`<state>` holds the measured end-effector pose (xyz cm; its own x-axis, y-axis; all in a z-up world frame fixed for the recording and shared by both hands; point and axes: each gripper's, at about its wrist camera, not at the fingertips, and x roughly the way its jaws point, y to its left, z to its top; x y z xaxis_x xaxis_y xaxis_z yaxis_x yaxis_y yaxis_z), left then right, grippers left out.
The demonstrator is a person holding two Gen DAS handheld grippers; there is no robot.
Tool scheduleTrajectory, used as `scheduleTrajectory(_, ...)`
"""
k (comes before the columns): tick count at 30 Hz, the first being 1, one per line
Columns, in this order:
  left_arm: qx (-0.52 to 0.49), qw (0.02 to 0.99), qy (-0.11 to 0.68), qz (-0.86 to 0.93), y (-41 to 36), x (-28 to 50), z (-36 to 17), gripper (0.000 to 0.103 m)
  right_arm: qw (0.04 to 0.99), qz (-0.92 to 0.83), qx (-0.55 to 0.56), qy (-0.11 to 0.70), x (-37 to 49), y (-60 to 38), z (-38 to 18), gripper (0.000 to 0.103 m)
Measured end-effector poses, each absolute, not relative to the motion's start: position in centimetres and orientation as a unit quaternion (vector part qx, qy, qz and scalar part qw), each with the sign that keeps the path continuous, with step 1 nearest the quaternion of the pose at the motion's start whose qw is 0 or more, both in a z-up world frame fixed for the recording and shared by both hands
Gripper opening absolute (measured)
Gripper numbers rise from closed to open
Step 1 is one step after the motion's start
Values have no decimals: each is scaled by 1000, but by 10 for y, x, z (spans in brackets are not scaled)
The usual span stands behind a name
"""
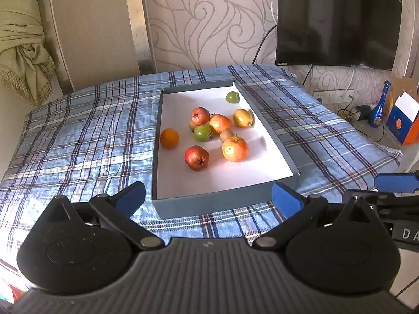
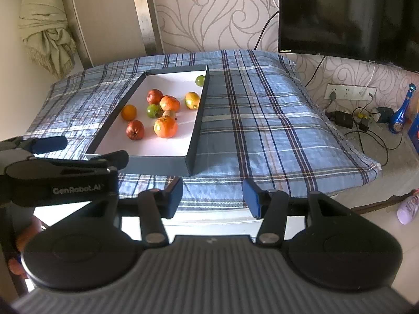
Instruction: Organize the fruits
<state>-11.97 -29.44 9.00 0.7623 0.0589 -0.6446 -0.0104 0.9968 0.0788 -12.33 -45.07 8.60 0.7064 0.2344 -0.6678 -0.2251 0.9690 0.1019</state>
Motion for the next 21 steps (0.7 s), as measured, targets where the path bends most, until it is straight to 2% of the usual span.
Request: scheduleTrajectory(21, 26, 936, 352, 14, -292, -117, 88, 103, 919, 132, -3, 372, -120, -446, 85, 53)
